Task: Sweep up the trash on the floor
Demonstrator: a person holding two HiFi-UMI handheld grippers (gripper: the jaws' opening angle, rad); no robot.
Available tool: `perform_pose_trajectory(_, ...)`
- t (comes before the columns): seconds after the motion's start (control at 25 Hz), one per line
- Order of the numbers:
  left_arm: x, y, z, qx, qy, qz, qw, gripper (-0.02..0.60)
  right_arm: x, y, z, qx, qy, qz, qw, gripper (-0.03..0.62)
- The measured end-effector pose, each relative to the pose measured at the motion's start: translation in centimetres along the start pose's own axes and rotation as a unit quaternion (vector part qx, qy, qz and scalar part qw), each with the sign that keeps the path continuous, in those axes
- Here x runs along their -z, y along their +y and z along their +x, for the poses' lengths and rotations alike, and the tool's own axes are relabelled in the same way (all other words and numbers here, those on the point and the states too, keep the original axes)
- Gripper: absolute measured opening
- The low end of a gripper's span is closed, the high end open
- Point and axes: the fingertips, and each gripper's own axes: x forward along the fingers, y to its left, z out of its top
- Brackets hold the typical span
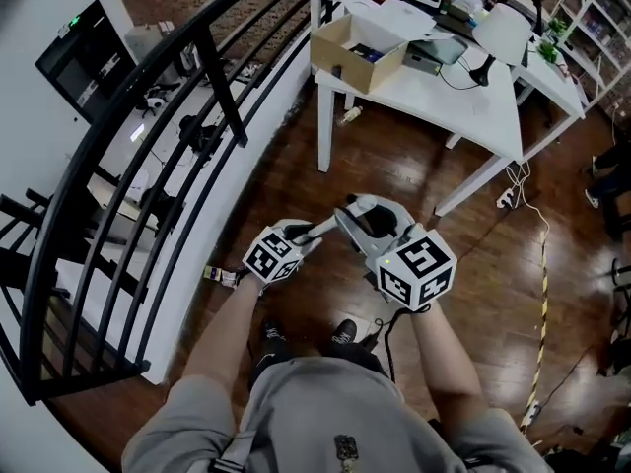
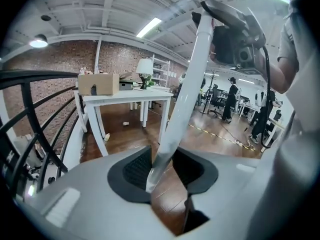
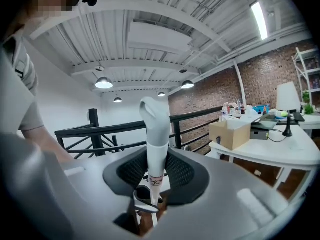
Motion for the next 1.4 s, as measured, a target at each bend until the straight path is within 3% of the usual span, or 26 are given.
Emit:
perform_pose_trajectory(0.36, -6.5, -8.5, 9.9, 0.046, -0.008, -0.002, 0.9989, 0.127, 0.0, -8.7, -9.5, 0.046, -0.006, 0.011, 0.999, 0.101)
perform_pose_trajectory(0.64, -10.7, -10.5, 18.4, 0.105, -0.004, 0.007, 0.9945, 0.121, 0.8, -17.2, -12.3, 0.095, 0.01, 0.022, 0.995, 0.101)
perform_pose_trajectory(0.84, -13.5, -8.8, 23.2, 0.131, -0.004, 0.005, 0.9914, 0.12, 0.6, -23.2, -11.4, 0.119, 0.034, 0.026, 0.992, 0.103)
perform_pose_trajectory(1.04, -15.8, -6.0, 27.2, 0.134, -0.001, -0.003, 0.9909, 0.118, 0.5, -28.4, -9.8, 0.143, 0.05, 0.026, 0.988, 0.104)
perform_pose_trajectory(1.2, -16.8, -4.2, 29.7, 0.123, 0.006, -0.019, 0.9922, 0.12, 0.6, -31.5, -8.8, 0.154, 0.06, 0.025, 0.986, 0.104)
perform_pose_trajectory(1.4, -17.6, -1.3, 33.6, 0.081, 0.019, -0.054, 0.9951, 0.121, 1.6, -35.8, -7.0, 0.127, 0.076, 0.018, 0.989, 0.105)
